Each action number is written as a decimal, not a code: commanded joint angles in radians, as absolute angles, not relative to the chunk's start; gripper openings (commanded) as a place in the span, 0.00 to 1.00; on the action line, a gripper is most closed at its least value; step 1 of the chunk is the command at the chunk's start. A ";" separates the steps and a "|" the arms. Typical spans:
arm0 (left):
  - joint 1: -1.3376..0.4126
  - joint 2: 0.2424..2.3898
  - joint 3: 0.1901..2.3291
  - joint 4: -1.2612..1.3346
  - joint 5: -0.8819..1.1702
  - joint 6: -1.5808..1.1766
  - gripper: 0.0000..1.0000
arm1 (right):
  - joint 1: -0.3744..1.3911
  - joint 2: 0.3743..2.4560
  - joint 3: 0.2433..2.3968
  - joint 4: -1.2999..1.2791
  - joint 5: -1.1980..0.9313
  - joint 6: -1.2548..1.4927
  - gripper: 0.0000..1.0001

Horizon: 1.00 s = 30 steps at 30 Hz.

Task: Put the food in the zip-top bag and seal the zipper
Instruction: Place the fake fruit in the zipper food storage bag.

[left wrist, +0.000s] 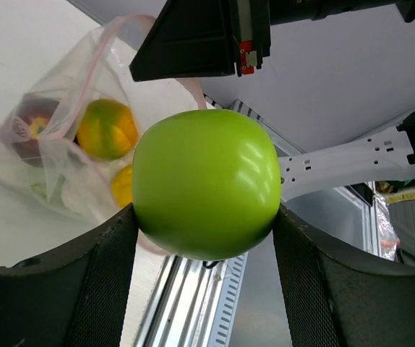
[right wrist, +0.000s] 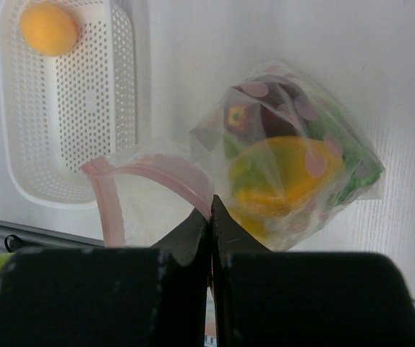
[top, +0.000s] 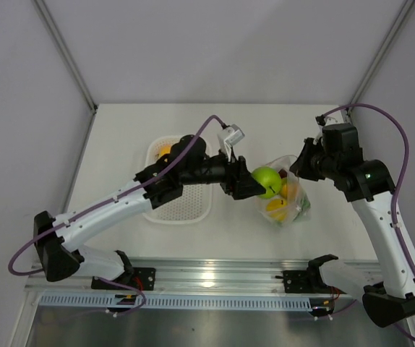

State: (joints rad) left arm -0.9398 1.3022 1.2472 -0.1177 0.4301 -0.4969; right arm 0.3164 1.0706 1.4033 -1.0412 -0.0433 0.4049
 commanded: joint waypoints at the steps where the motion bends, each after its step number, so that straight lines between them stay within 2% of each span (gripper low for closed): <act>1: -1.000 1.379 1.373 -0.162 0.326 -0.506 0.01 | 0.327 1.051 1.457 -1.043 -0.063 0.428 0.00; 12: -1.086 1.591 1.629 -0.483 -0.036 -0.511 0.01 | 0.334 1.046 1.479 -1.054 -0.071 0.440 0.00; 24: -1.100 1.690 1.655 -0.545 -0.104 -0.522 0.01 | 0.337 1.048 1.516 -1.071 -0.052 0.437 0.00; 27: -1.100 1.707 1.669 -0.557 -0.109 -0.519 0.12 | 0.337 1.043 1.516 -1.077 -0.045 0.436 0.00; 28: -1.100 1.707 1.670 -0.557 -0.104 -0.515 0.26 | 0.337 1.042 1.516 -1.077 -0.043 0.434 0.00; 30: -1.103 1.687 1.660 -0.543 -0.101 -0.506 0.44 | 0.337 1.040 1.514 -1.078 -0.037 0.431 0.00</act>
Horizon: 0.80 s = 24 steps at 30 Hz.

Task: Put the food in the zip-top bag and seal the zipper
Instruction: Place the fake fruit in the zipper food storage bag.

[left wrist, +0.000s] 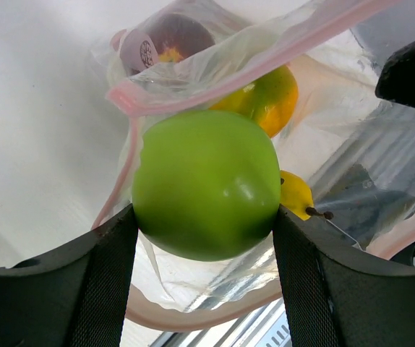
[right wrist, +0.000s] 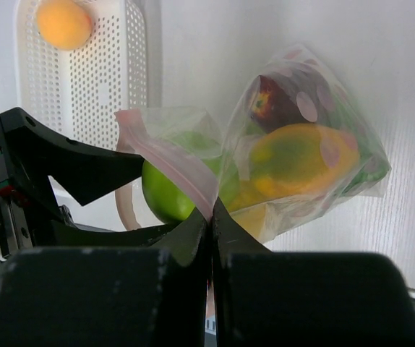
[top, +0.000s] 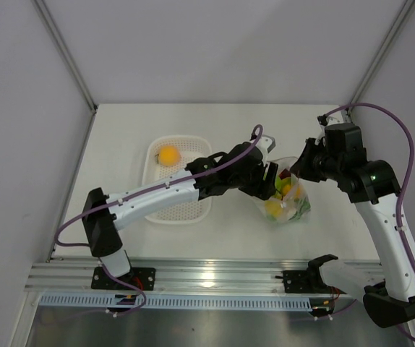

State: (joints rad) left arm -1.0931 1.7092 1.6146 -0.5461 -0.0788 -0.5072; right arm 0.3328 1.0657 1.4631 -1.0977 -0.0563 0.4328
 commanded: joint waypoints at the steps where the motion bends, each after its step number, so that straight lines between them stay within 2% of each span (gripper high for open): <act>1: -1.106 1.675 1.631 -0.529 -0.109 -0.500 0.63 | 0.334 1.039 1.508 -1.080 -0.035 0.430 0.00; 6: -1.121 1.530 1.520 -0.401 -0.120 -0.442 0.97 | 0.336 1.035 1.488 -1.074 -0.025 0.428 0.00; 7: -1.121 1.513 1.500 -0.385 -0.120 -0.433 1.00 | 0.334 1.035 1.485 -1.074 -0.025 0.428 0.00; 11: -1.121 1.457 1.486 -0.359 -0.112 -0.367 0.99 | 0.336 1.034 1.482 -1.072 -0.025 0.426 0.00; 14: -1.121 1.431 1.488 -0.362 -0.182 -0.360 0.99 | 0.334 1.035 1.486 -1.074 -0.021 0.426 0.00; 19: -1.094 1.222 1.298 -0.261 -0.340 -0.368 0.99 | 0.336 1.038 1.489 -1.078 -0.023 0.419 0.00; 21: -0.981 1.206 1.286 -0.343 -0.264 -0.412 1.00 | 0.334 1.040 1.476 -1.068 -0.018 0.411 0.00; 22: -0.927 1.221 1.299 -0.386 -0.138 -0.438 0.99 | 0.334 1.040 1.473 -1.066 -0.015 0.408 0.00; 24: -0.784 1.253 1.337 -0.553 -0.113 -0.448 1.00 | 0.334 1.048 1.467 -1.057 -0.024 0.405 0.00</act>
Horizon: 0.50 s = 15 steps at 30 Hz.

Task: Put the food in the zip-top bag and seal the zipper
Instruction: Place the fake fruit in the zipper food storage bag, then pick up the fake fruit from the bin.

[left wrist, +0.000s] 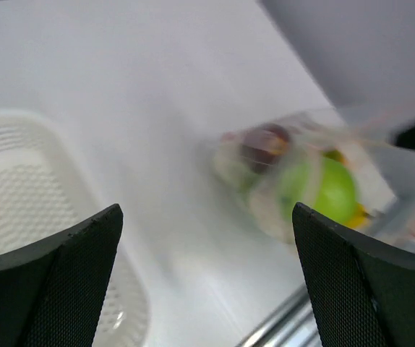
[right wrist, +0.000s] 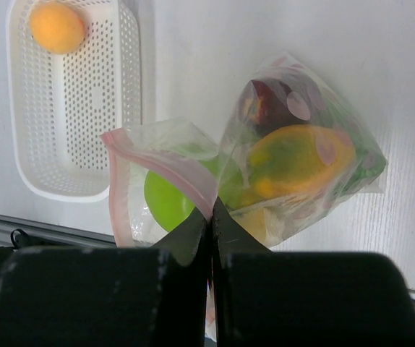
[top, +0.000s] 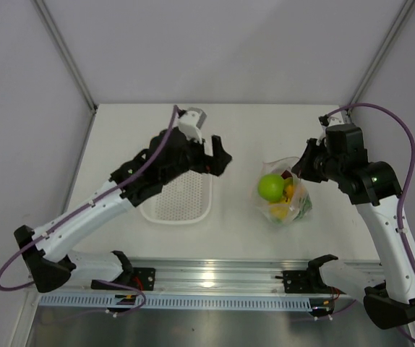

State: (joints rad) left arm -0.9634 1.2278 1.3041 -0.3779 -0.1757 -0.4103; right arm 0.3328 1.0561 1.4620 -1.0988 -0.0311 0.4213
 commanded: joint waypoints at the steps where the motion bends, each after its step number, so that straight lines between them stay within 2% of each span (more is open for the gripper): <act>1: -0.755 1.281 1.351 -0.592 -0.141 -0.422 1.00 | 0.336 1.049 1.465 -1.054 -0.028 0.402 0.00; 5: -0.614 1.376 1.358 -0.643 -0.305 -0.365 1.00 | 0.336 1.054 1.463 -1.046 -0.023 0.399 0.00; 9: -0.522 1.555 1.451 -0.678 -0.296 -0.292 0.99 | 0.334 1.057 1.462 -1.049 -0.020 0.397 0.00; 15: -0.442 1.823 1.704 -0.778 -0.313 -0.170 1.00 | 0.336 1.060 1.445 -1.048 -0.026 0.402 0.00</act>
State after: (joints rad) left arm -0.4683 1.7710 1.5875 -0.7166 -0.2802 -0.2626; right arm 0.3328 1.0592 1.4517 -1.0863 -0.0315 0.4095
